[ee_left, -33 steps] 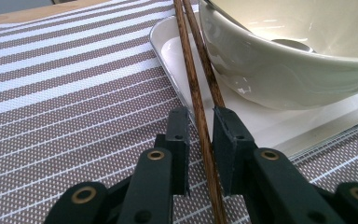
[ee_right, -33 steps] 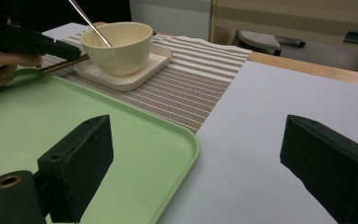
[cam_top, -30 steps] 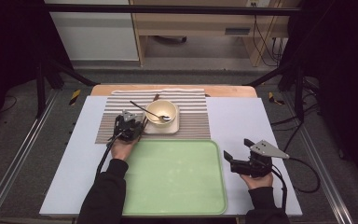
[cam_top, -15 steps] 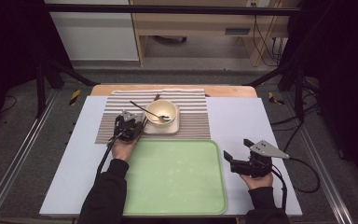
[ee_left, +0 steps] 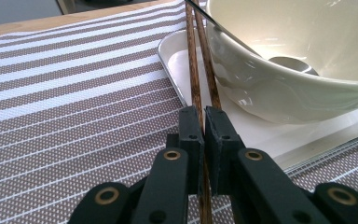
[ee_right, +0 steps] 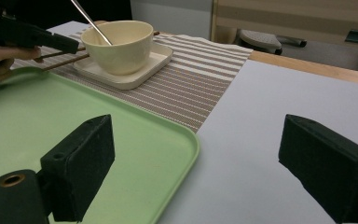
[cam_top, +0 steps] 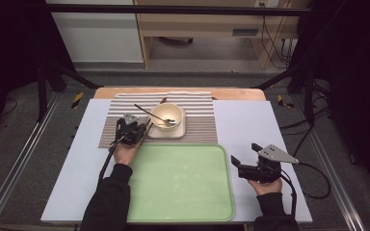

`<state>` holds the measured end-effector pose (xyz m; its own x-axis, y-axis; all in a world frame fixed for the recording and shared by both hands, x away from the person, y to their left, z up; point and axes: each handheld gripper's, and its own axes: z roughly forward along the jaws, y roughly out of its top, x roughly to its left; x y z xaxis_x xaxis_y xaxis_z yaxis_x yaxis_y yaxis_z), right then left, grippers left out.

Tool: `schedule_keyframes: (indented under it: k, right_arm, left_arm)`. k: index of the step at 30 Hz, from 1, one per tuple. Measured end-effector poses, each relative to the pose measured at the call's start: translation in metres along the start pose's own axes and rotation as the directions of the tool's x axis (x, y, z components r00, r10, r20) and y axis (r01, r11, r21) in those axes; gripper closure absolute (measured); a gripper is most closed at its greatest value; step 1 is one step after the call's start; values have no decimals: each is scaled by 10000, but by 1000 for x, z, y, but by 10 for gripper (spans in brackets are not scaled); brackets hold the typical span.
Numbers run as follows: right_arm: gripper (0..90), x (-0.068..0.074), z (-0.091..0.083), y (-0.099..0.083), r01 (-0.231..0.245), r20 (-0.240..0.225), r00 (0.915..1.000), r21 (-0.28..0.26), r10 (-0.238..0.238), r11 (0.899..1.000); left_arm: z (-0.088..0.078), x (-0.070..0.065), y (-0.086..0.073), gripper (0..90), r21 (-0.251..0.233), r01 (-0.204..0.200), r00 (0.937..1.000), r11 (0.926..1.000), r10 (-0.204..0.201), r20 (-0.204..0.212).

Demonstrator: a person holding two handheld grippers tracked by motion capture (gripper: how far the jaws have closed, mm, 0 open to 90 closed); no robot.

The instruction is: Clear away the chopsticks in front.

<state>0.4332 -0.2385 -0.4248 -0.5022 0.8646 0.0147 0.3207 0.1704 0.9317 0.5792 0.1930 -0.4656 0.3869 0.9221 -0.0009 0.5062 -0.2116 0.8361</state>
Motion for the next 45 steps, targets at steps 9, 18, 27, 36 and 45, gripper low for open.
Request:
schedule_keyframes:
  k: [9, 18, 27, 36, 45]
  right_arm:
    - [107, 1, 0, 0, -13, -9, 10000, 13, 13, 10000]
    - [107, 1, 0, 0, -13, 6, 10000, 9, 13, 10000]
    - [106, 0, 0, 0, -12, 5, 10000, 9, 12, 10000]
    - [106, 1, 0, 0, -5, 21, 10000, 18, 5, 10000]
    - [106, 2, -1, 0, 12, -1, 10000, 14, -12, 10000]
  left_arm:
    - [-11, 2, 4, 855, -258, -227, 9996, 9994, 223, -145]
    - [-26, 8, 6, 855, -436, -306, 9988, 9986, 288, -399]
    - [-42, 13, -3, 855, -564, -96, 9985, 9984, 66, -535]
    - [-59, 26, -15, 854, -634, 75, 9965, 9980, -128, -825]
    - [-81, 31, -27, 854, -766, 183, 9946, 9969, -260, -1007]
